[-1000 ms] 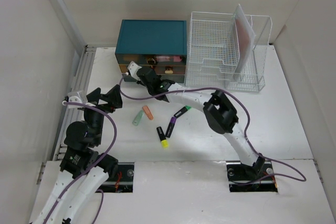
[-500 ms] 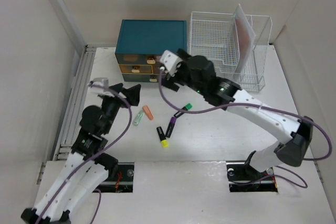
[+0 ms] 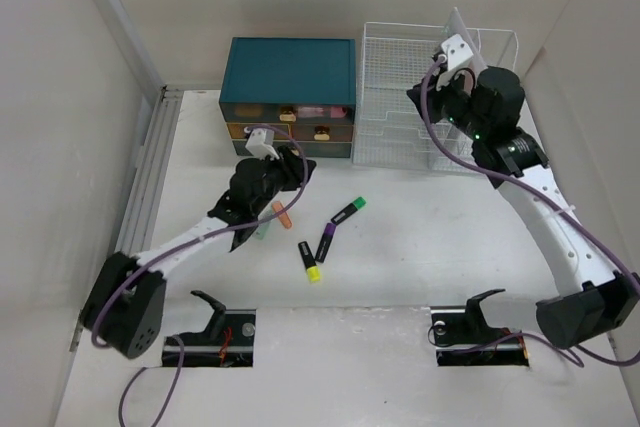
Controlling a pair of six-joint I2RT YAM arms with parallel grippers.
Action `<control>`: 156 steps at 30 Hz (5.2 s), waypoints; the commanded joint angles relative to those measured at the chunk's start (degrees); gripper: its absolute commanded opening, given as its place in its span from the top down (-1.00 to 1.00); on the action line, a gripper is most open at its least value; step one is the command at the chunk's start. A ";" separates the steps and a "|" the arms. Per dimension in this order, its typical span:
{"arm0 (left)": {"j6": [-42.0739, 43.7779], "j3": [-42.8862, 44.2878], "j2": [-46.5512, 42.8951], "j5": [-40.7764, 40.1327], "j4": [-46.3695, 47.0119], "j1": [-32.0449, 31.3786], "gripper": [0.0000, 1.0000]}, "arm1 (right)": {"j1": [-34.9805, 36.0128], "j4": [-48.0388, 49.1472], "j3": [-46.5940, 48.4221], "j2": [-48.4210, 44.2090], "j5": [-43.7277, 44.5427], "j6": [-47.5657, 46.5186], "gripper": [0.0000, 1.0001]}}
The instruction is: Organize the desk
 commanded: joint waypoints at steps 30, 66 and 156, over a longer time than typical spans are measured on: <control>-26.62 13.90 34.67 -15.84 25.42 -0.06 0.09 | -6.30 8.29 -7.74 -7.89 -16.03 11.26 0.48; -31.62 7.41 33.88 -19.53 28.04 -2.08 0.54 | -6.30 9.87 -9.85 -8.41 -16.03 11.26 0.48; 27.61 3.44 -49.88 -22.96 -31.88 -11.14 -0.69 | 24.81 -22.29 -2.29 35.19 -0.81 -44.37 0.70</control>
